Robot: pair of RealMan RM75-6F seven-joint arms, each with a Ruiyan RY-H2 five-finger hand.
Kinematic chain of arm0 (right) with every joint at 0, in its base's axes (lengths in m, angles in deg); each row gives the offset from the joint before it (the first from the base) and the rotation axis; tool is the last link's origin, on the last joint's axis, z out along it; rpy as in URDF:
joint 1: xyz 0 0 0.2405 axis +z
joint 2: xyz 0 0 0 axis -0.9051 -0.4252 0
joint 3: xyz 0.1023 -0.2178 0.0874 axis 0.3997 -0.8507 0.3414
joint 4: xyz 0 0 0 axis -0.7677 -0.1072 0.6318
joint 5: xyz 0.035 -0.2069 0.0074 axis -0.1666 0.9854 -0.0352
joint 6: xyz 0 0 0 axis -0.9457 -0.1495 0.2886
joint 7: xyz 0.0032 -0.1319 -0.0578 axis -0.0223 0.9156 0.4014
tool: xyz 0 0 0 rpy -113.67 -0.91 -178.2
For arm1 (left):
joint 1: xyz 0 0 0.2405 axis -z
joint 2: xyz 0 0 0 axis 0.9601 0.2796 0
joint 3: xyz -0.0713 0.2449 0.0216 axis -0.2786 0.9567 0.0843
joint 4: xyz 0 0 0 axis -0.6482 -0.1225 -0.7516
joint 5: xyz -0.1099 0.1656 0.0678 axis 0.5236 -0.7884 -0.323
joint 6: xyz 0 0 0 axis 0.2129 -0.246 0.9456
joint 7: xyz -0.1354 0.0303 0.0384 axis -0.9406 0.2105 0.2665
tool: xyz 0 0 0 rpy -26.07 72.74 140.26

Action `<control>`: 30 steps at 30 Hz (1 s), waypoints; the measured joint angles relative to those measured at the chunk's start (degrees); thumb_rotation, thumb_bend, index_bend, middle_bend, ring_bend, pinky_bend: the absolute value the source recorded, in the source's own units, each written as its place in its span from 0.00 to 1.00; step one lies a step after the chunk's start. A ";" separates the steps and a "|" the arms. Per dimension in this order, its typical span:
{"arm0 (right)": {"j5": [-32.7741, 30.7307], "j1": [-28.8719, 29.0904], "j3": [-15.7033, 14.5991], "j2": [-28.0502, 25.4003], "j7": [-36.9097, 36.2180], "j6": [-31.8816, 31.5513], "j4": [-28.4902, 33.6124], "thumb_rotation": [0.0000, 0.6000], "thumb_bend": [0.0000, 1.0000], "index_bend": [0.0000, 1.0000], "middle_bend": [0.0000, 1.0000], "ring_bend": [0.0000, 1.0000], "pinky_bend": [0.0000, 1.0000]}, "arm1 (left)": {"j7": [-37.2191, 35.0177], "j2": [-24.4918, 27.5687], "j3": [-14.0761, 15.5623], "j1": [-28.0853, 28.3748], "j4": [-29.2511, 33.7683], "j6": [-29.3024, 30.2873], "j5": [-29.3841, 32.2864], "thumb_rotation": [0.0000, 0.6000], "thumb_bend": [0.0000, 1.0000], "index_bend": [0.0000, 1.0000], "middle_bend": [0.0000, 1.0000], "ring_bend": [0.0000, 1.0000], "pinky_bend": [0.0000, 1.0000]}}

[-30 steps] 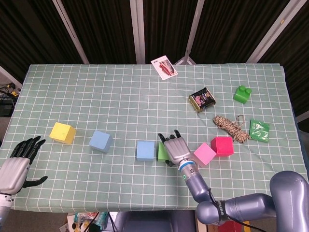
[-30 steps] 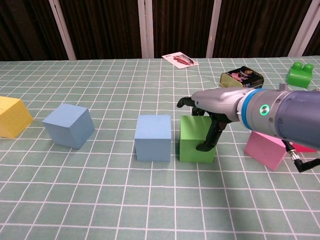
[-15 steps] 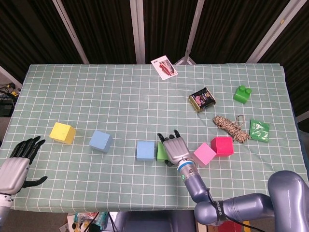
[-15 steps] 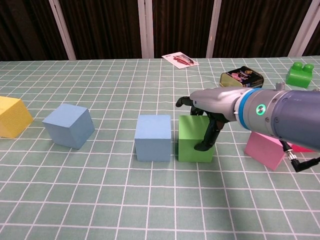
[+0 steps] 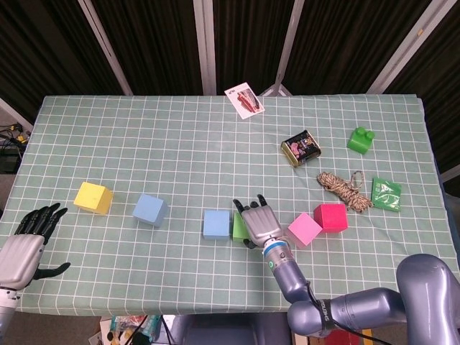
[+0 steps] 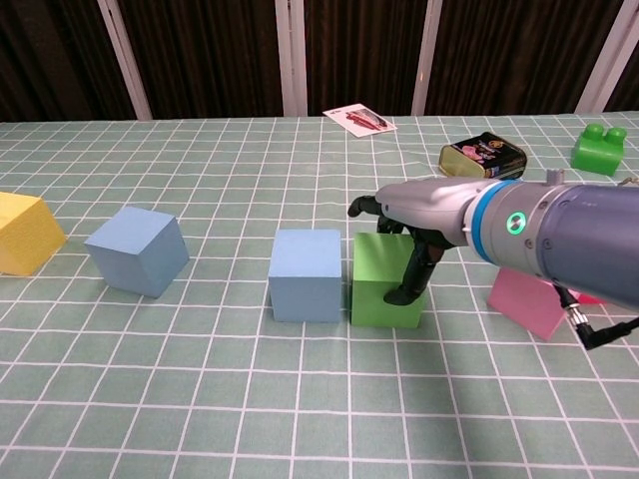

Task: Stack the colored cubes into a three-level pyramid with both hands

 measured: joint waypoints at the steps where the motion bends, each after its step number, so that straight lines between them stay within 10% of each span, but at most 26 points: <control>1: 0.01 0.00 0.00 0.03 0.01 -0.02 -0.05 1.00 0.30 0.00 0.49 0.21 0.00 | -0.05 0.00 -0.03 -0.02 0.01 0.03 0.01 1.00 0.09 0.00 0.00 0.00 0.00; 14: 0.58 -0.19 -0.06 0.40 -0.04 0.07 -0.36 1.00 0.30 0.00 0.49 0.21 0.00 | -0.01 0.08 -0.10 -0.13 0.05 -0.22 -0.11 1.00 0.09 0.00 0.00 0.00 0.00; 30: 1.40 -0.42 -0.33 0.25 -0.18 0.52 -0.42 1.00 0.30 0.00 0.12 0.00 0.00 | 0.19 0.16 -0.22 -0.24 0.21 -0.49 0.02 1.00 0.09 0.00 0.00 0.00 0.00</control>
